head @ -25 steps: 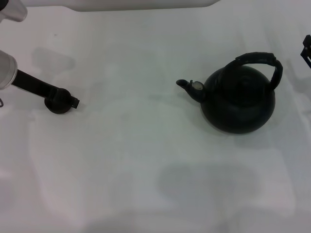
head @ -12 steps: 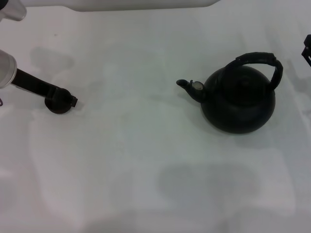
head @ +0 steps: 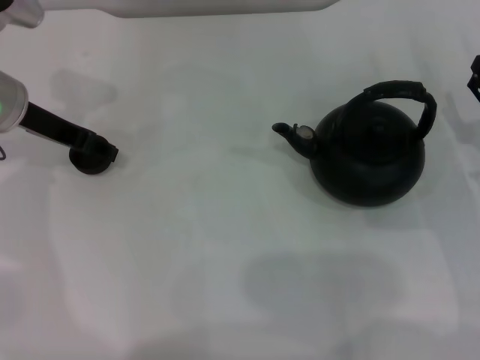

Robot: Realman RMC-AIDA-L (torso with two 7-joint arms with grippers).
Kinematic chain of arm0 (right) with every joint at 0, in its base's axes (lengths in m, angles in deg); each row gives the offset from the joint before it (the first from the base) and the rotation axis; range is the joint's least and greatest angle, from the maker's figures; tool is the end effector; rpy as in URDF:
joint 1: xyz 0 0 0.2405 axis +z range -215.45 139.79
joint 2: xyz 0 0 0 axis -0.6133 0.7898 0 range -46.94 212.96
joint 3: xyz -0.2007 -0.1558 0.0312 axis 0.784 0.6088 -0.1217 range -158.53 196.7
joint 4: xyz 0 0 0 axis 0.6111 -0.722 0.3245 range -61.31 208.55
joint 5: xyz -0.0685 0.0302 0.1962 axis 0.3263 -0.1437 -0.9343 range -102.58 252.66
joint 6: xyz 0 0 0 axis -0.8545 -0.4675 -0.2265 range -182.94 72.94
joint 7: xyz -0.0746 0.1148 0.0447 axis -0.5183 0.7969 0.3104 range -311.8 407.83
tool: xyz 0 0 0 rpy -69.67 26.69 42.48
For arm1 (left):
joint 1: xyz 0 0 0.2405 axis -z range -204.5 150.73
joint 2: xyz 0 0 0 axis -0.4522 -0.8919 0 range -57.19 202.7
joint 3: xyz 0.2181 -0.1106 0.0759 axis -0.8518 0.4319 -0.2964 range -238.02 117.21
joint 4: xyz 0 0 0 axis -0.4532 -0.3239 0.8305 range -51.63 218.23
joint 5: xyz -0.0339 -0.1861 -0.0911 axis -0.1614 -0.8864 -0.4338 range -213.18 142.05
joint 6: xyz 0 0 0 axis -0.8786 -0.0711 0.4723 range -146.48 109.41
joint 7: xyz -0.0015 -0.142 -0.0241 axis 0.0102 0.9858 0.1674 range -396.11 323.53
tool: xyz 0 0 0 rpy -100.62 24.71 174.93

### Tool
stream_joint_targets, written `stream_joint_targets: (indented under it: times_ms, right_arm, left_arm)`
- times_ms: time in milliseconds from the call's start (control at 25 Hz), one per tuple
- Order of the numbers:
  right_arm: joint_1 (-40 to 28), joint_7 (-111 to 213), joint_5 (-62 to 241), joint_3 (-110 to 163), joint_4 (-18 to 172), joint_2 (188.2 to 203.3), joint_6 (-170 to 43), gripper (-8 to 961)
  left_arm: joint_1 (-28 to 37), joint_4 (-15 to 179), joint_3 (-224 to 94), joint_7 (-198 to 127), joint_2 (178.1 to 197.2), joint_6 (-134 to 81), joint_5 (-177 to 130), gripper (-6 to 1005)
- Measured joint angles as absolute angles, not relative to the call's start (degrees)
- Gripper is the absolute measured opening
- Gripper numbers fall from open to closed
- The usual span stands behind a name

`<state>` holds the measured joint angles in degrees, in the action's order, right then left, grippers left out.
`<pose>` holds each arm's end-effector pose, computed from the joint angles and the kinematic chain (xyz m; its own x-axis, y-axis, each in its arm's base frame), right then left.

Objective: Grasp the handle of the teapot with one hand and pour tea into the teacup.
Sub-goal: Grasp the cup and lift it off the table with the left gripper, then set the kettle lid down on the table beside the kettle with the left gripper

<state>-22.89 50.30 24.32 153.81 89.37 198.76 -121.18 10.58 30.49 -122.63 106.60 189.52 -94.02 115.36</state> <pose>0.3663 0.2846 -0.0047 0.7641 -0.0185 -0.6449 -0.6442 -0.0762 -0.7611 -0.2696 0.3827 0.0119 0.5250 0.8511 -0.0087 0.7409 -0.4621 -0.4874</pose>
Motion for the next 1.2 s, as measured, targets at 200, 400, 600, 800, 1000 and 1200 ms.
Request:
stream_joint_targets:
  times_ms: [200,400,600,800,1000,1200]
  right_arm:
    - [-22.9,50.3,24.3,153.8,89.3,198.76,-121.2,810]
    - [-22.9,50.3,24.3,153.8,89.3,198.76,-121.2,808]
    - [-22.8,50.3,24.3,153.8,89.3,198.71,-121.3,807]
    - [-22.5,50.3,24.3,153.8,89.3,198.67,-121.2,805]
    - [-22.3,50.3,24.3,153.8,89.3,198.67,-121.1,803]
    - [-22.2,50.3,24.3,153.8,89.3,198.67,-121.1,802]
  left_arm:
    - [11.6,27.6,-122.6,106.9,189.81,-96.8,115.2,693]
    - [14.3,24.9,-124.6,106.8,191.03,-98.0,115.1,692]
    - [17.3,26.4,-131.1,107.2,191.51,-97.7,113.4,692]
    - [19.4,28.4,-135.8,107.2,191.59,-96.3,110.3,692]
    - [20.8,30.2,-139.7,107.2,191.75,-95.7,109.6,691]
    - [20.9,30.3,-144.6,106.9,191.85,-94.0,106.1,691]
